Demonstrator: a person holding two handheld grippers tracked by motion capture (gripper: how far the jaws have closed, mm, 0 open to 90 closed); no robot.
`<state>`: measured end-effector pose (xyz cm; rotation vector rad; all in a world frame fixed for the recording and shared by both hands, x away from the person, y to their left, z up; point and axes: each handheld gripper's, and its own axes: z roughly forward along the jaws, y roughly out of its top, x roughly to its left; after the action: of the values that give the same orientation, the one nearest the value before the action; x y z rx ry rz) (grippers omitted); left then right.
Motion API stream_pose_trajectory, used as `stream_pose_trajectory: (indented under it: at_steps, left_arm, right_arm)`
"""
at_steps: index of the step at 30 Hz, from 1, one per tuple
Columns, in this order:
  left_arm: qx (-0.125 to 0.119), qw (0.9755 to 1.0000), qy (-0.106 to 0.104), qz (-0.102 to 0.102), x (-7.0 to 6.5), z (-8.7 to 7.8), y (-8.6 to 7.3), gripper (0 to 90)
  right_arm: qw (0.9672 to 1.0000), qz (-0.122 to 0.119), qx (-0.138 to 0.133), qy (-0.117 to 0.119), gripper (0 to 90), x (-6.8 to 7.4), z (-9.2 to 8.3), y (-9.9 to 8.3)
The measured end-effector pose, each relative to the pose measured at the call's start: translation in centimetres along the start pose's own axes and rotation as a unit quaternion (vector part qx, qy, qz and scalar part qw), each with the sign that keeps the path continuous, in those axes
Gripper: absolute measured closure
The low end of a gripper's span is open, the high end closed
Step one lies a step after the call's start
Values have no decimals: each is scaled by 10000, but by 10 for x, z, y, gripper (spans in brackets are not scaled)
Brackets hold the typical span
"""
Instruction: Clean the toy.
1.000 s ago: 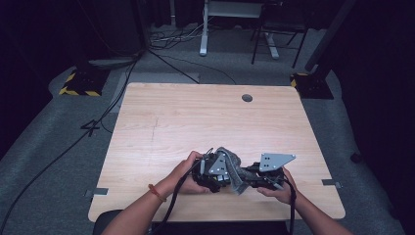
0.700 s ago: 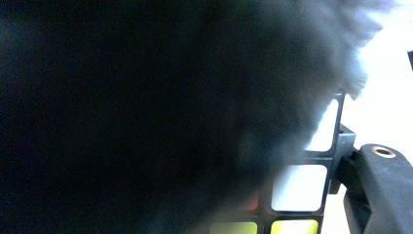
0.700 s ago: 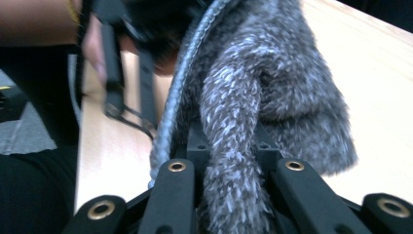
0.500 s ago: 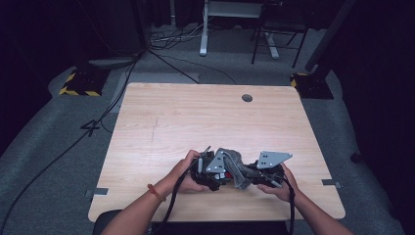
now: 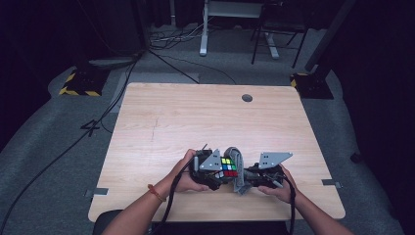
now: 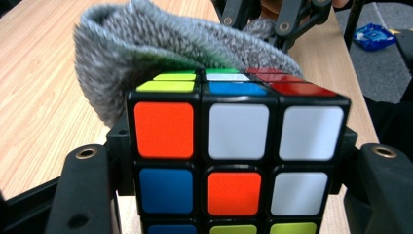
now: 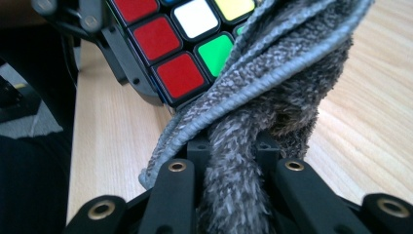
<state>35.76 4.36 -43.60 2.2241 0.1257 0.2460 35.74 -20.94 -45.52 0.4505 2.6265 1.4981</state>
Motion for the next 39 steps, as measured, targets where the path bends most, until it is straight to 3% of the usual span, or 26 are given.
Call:
stream_pose_trajectory:
  at_steps: [7,12,16,21,26,28,30,35,39]
  left_arm:
    - [347,9993,60,90,-2,6,-2,329]
    - [464,9988,130,105,-3,9,-2,330]
    - [384,9991,150,29,-2,7,-1,331]
    - [164,9998,78,-52,0,0,3,333]
    - [-172,9997,69,-140,2,-9,6,332]
    - [-222,9996,58,-150,1,-11,7,332]
    - [-186,9997,119,-103,1,-11,7,333]
    - [-180,9996,-10,-197,3,-10,5,332]
    - [328,9994,66,47,-3,3,2,331]
  right_arm:
    - [9998,-73,-206,3,774,4,-3,3]
    - [9993,-103,-346,-6,774,5,-6,8]
    - [9995,-113,-300,-86,774,4,-5,9]
    - [9999,-48,93,-129,774,1,4,2]
    - [9989,45,473,21,773,0,17,-9]
    - [9987,37,508,95,773,2,20,-11]
    - [9992,65,373,130,773,3,18,-9]
    - [9999,13,23,110,774,5,7,-3]
    - [9994,70,-327,134,775,4,-3,2]
